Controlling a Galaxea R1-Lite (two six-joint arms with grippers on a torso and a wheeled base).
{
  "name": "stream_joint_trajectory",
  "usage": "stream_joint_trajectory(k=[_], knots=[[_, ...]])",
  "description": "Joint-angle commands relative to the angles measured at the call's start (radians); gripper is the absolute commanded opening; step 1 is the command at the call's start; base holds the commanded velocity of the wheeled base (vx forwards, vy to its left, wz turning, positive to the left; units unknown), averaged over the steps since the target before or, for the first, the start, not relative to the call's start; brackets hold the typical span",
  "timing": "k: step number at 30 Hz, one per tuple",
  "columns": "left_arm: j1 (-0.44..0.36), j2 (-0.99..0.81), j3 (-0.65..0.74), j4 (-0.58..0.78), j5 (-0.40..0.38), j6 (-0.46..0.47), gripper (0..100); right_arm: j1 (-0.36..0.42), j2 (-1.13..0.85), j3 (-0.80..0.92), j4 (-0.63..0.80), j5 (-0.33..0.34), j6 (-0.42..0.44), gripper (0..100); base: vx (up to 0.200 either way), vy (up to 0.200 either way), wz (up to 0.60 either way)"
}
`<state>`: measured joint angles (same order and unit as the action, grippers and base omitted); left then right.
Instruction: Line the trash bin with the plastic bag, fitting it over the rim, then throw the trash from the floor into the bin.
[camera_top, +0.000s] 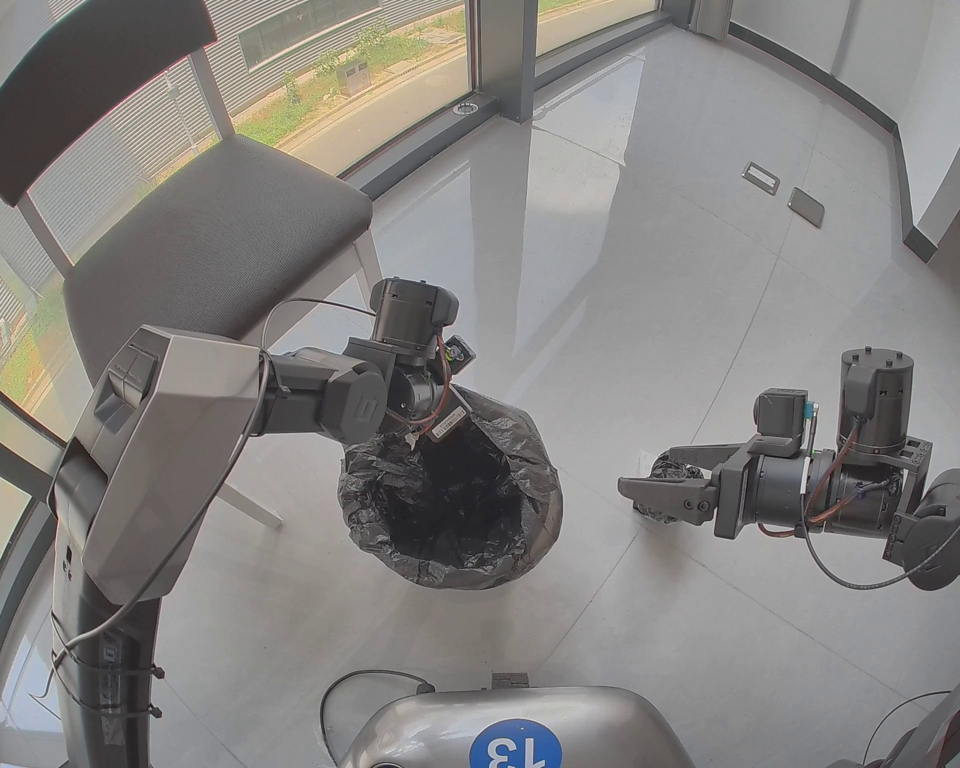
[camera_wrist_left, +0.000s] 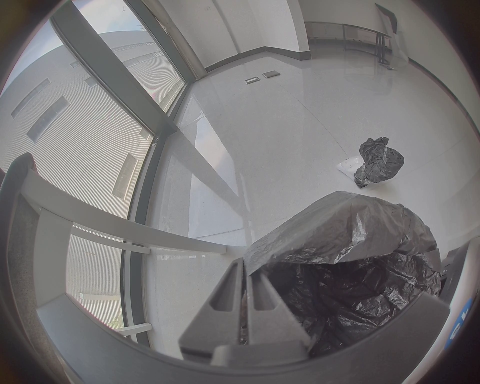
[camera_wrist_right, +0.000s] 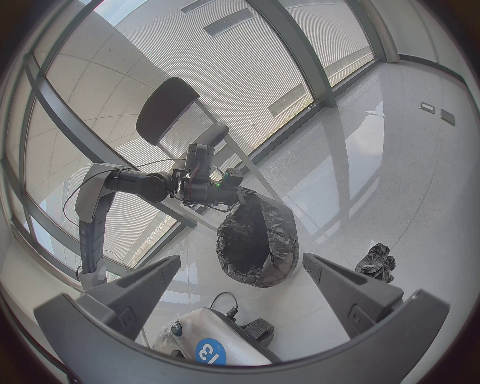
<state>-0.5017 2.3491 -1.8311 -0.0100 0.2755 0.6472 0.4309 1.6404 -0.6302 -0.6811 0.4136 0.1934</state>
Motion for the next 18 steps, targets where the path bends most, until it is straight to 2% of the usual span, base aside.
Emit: stream_joint_trajectory(k=[1, 12, 18], knots=[[0.002, -0.001, -0.001, -0.002, -0.001, -0.001, 100, 0.0, 0.001, 0.003, 0.0, 0.001, 0.0, 100, 0.0, 0.0, 0.0], [0.009, -0.002, -0.005, -0.018, 0.024, -0.032, 100, 0.0, 0.001, 0.003, 0.0, 0.001, -0.002, 100, 0.0, 0.0, 0.0], [0.017, -0.113, 0.138, -0.013, 0.071, -0.101, 100, 0.0, -0.01, 0.004, 0.0, 0.001, -0.002, 100, 0.0, 0.0, 0.0]])
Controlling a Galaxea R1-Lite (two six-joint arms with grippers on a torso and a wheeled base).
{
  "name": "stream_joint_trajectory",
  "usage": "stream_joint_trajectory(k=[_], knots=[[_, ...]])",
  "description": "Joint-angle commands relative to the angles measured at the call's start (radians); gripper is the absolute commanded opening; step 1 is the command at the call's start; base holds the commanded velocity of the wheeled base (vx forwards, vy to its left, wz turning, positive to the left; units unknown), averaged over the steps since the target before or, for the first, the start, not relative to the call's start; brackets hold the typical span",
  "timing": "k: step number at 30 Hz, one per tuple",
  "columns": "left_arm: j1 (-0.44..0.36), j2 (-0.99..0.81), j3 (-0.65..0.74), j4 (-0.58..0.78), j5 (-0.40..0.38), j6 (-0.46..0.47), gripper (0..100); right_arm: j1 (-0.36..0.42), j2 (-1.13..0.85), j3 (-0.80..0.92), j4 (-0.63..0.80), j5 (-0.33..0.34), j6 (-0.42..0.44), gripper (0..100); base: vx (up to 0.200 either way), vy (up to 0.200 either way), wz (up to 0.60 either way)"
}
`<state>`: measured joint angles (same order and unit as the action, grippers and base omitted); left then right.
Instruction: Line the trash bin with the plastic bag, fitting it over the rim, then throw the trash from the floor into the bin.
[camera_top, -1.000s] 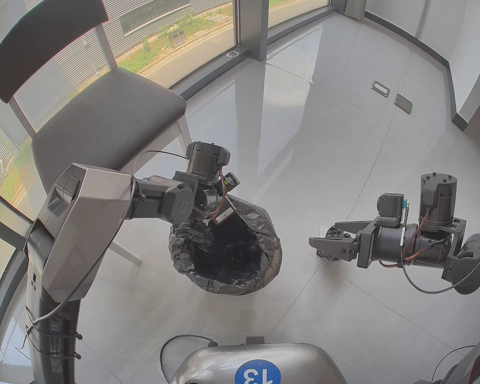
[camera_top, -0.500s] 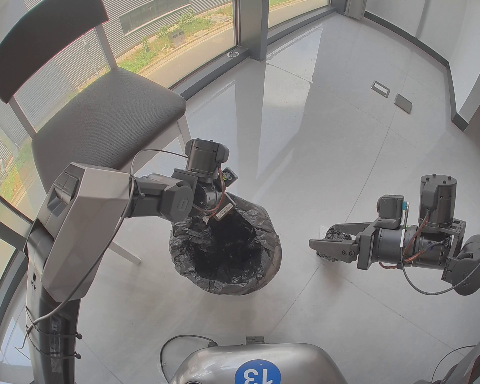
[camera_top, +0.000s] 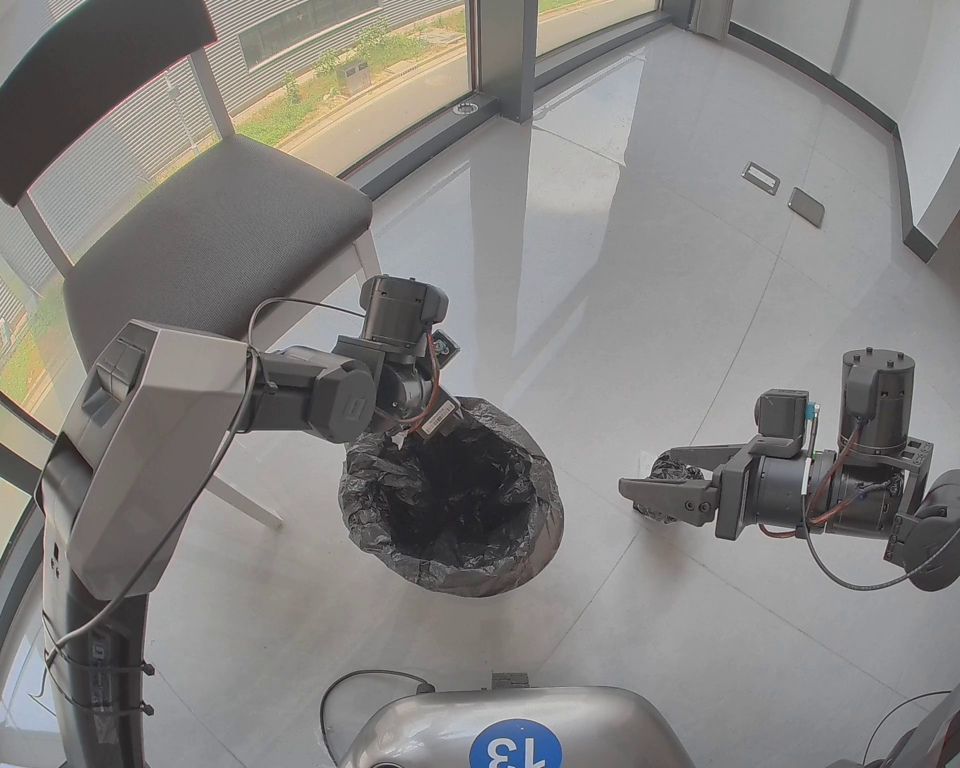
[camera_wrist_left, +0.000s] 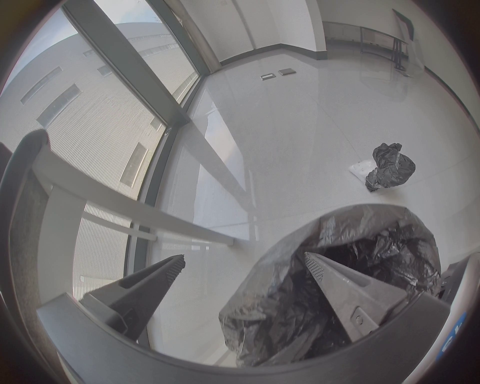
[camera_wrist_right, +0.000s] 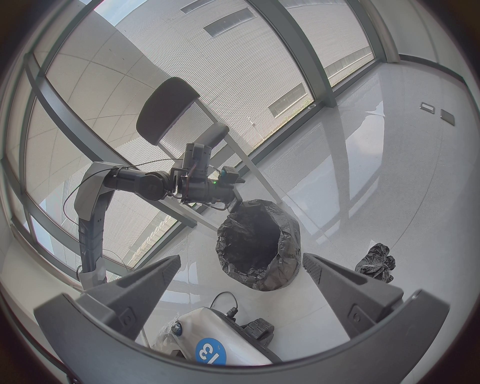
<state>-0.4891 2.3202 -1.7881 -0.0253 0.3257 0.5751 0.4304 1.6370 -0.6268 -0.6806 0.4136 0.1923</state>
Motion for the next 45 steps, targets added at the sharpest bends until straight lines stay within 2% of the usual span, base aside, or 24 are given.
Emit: stream_joint_trajectory(k=[1, 6, 14, 17, 22, 31, 36, 45], knots=[[0.004, -0.093, 0.11, 0.002, 0.027, -0.032, 100, 0.001, -0.006, 0.001, 0.001, 0.001, -0.001, 100, 0.0, 0.0, 0.0], [0.032, -0.2, 0.265, 0.012, 0.167, -0.067, 100, 0.001, -0.005, 0.001, 0.001, 0.001, -0.004, 100, 0.0, 0.0, 0.0], [0.043, -0.274, 0.4, -0.002, 0.179, -0.084, 100, 0.011, 0.004, 0.015, 0.003, 0.001, -0.008, 100, 0.0, 0.0, 0.0], [0.044, -0.251, 0.392, -0.007, 0.184, -0.121, 100, 0.011, 0.006, 0.015, 0.003, 0.001, -0.011, 100, 0.0, 0.0, 0.0], [0.06, -0.203, 0.383, -0.01, 0.184, -0.12, 100, 0.013, 0.004, 0.018, 0.003, 0.001, -0.011, 100, 0.0, 0.0, 0.0], [0.075, -0.073, 0.248, -0.007, 0.185, -0.116, 100, 0.013, -0.006, 0.016, 0.001, 0.001, -0.014, 100, 0.0, 0.0, 0.0], [0.081, -0.056, 0.23, -0.008, 0.203, -0.083, 100, 0.011, -0.008, 0.025, 0.001, 0.001, -0.017, 100, 0.0, 0.0, 0.0], [0.09, -0.074, 0.222, -0.008, 0.216, -0.092, 100, 0.01, -0.008, 0.025, 0.001, 0.001, -0.025, 100, 0.0, 0.0, 0.0]])
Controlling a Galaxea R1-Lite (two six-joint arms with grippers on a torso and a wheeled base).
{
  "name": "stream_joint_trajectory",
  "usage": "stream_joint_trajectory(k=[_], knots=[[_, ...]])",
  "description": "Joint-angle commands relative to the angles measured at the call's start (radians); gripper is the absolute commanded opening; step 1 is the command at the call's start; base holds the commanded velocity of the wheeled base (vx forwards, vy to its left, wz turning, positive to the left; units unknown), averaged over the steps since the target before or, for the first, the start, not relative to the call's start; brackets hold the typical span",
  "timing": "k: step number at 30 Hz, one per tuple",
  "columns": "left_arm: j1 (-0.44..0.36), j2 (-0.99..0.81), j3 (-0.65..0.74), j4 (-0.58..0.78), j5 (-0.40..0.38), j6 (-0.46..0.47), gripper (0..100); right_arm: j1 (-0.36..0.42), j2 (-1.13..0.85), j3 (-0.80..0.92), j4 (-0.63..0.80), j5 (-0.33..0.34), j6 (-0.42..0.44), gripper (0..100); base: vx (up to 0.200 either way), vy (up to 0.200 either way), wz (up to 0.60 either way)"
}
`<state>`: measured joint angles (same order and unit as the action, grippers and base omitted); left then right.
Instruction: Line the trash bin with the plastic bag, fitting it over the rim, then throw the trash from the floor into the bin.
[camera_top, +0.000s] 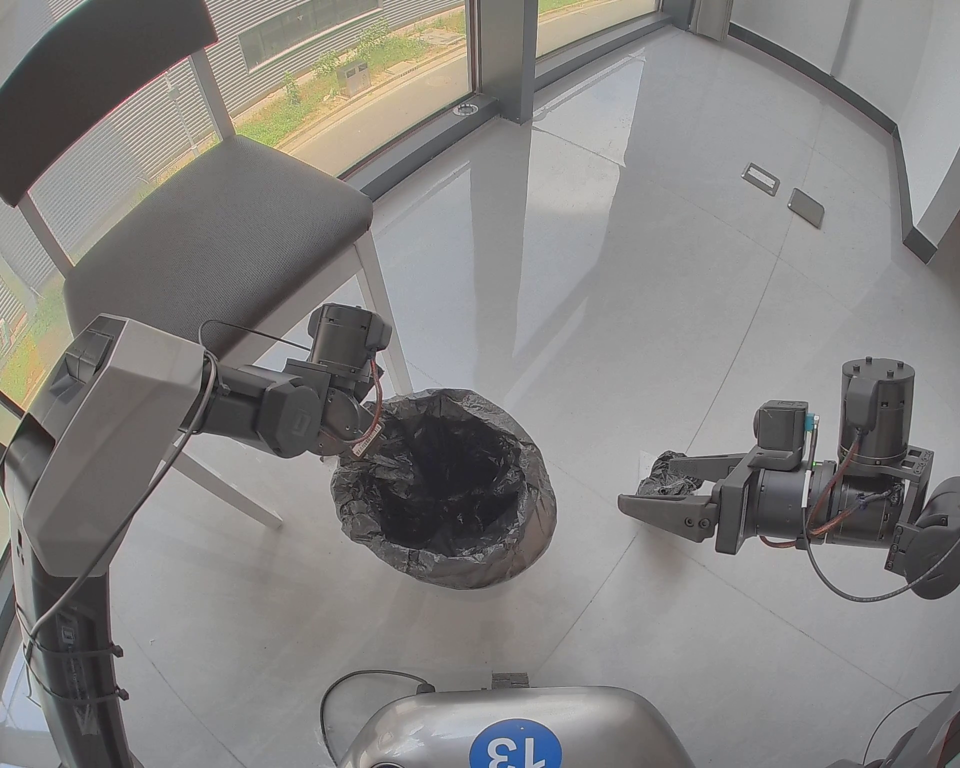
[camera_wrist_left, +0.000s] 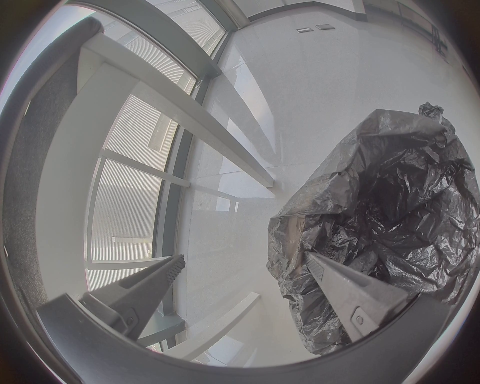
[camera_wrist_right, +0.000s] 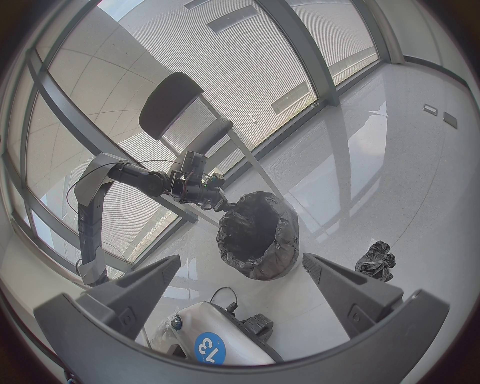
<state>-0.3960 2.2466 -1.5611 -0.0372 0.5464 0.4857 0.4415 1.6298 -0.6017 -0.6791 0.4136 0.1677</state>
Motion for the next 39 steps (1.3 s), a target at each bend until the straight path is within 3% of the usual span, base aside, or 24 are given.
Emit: stream_joint_trajectory(k=[1, 12, 23, 31, 39], knots=[[-0.007, -0.009, -0.007, 0.005, -0.008, -0.006, 100, -0.003, -0.001, 0.0, 0.0, 0.001, 0.0, 100, 0.0, 0.0, 0.0], [-0.092, -0.073, 0.027, 0.045, -0.014, -0.065, 100, -0.004, 0.001, 0.0, 0.001, 0.001, 0.0, 100, 0.0, 0.0, 0.0], [-0.098, -0.048, 0.069, 0.099, -0.02, -0.069, 100, -0.006, -0.001, 0.007, 0.001, 0.001, 0.0, 100, 0.0, 0.0, 0.0], [-0.115, 0.047, -0.011, 0.099, -0.039, -0.067, 100, -0.006, -0.002, 0.01, 0.001, 0.001, 0.0, 100, 0.0, 0.0, 0.0], [-0.11, 0.113, -0.142, 0.169, -0.034, -0.007, 100, -0.007, -0.005, 0.011, 0.001, 0.001, 0.0, 100, 0.0, 0.0, 0.0]])
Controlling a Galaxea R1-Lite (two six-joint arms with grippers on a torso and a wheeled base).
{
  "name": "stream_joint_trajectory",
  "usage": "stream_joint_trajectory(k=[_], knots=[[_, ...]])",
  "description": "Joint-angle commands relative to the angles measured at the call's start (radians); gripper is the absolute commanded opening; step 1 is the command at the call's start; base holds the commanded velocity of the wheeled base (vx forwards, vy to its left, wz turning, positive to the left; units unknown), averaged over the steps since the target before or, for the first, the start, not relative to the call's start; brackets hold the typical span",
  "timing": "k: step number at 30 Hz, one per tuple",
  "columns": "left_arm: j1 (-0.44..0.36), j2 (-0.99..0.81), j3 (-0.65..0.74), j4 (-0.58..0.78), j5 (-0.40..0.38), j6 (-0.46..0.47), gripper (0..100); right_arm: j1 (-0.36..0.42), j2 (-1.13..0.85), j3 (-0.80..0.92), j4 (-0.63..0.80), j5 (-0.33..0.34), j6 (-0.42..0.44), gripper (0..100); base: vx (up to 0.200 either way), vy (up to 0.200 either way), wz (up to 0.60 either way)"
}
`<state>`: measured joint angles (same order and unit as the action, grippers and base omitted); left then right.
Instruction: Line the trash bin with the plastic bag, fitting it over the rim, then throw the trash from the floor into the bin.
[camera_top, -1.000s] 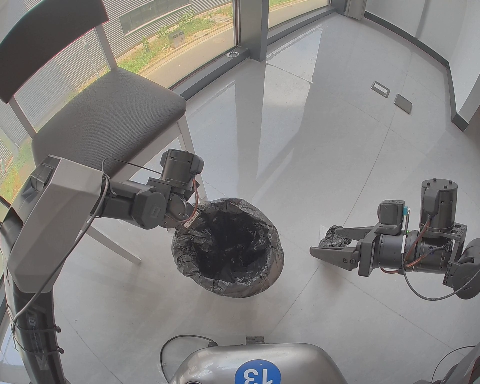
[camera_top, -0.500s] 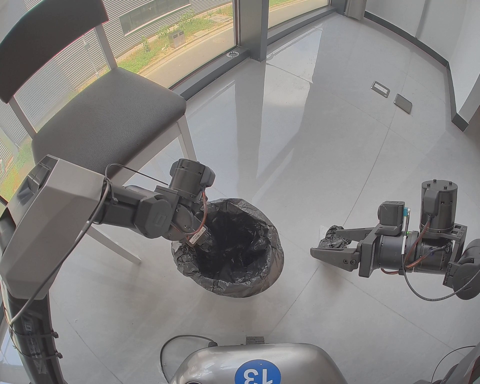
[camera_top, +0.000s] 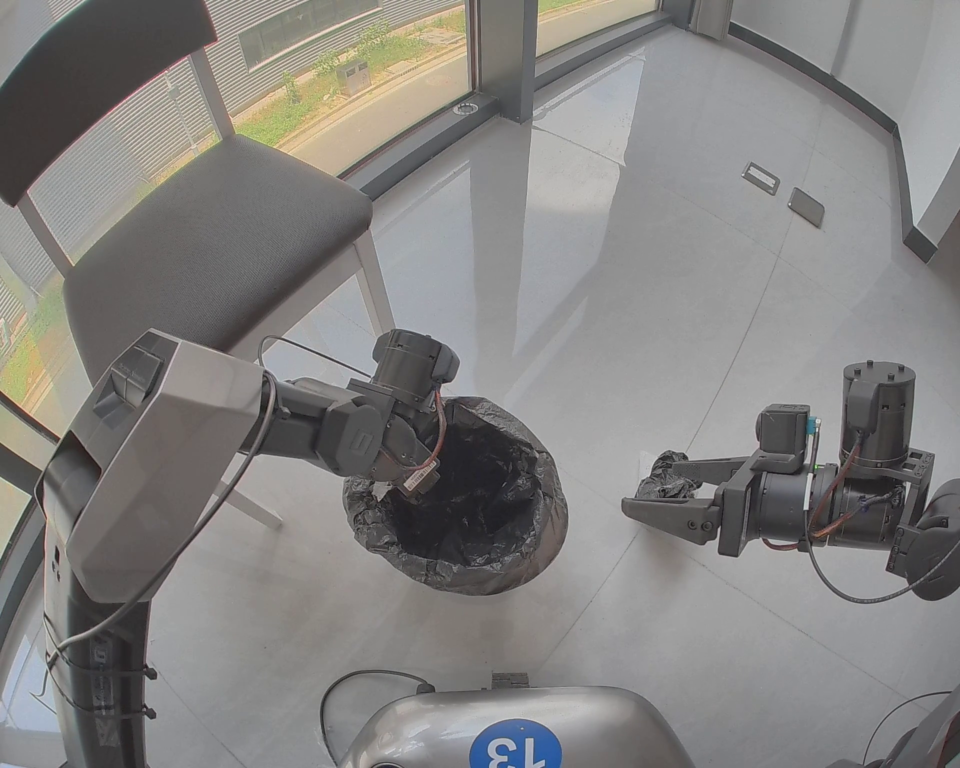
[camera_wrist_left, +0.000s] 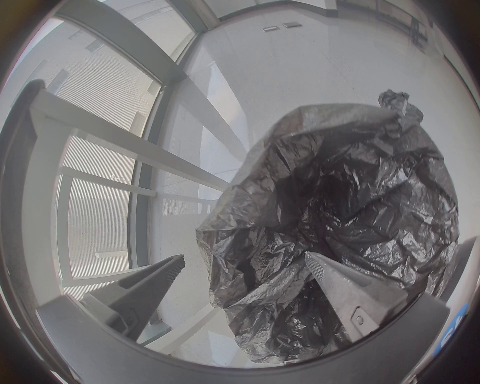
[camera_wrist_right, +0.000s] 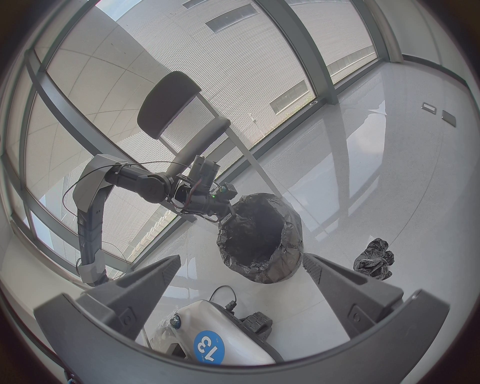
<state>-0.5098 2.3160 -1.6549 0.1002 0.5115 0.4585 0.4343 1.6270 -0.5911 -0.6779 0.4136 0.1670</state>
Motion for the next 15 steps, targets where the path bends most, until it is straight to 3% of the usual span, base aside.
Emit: stream_joint_trajectory(k=[1, 5, 15], knots=[[0.005, 0.042, -0.052, 0.05, 0.002, 0.025, 100, -0.002, -0.003, 0.002, 0.0, 0.001, 0.0, 100, 0.0, 0.0, 0.0], [0.014, 0.037, -0.06, 0.104, 0.013, 0.026, 100, -0.003, -0.001, 0.002, 0.001, 0.001, 0.0, 100, 0.0, 0.0, 0.0], [0.05, 0.057, -0.068, 0.085, 0.047, 0.026, 100, -0.003, -0.001, 0.007, 0.001, -0.001, 0.0, 100, 0.0, 0.0, 0.0]])
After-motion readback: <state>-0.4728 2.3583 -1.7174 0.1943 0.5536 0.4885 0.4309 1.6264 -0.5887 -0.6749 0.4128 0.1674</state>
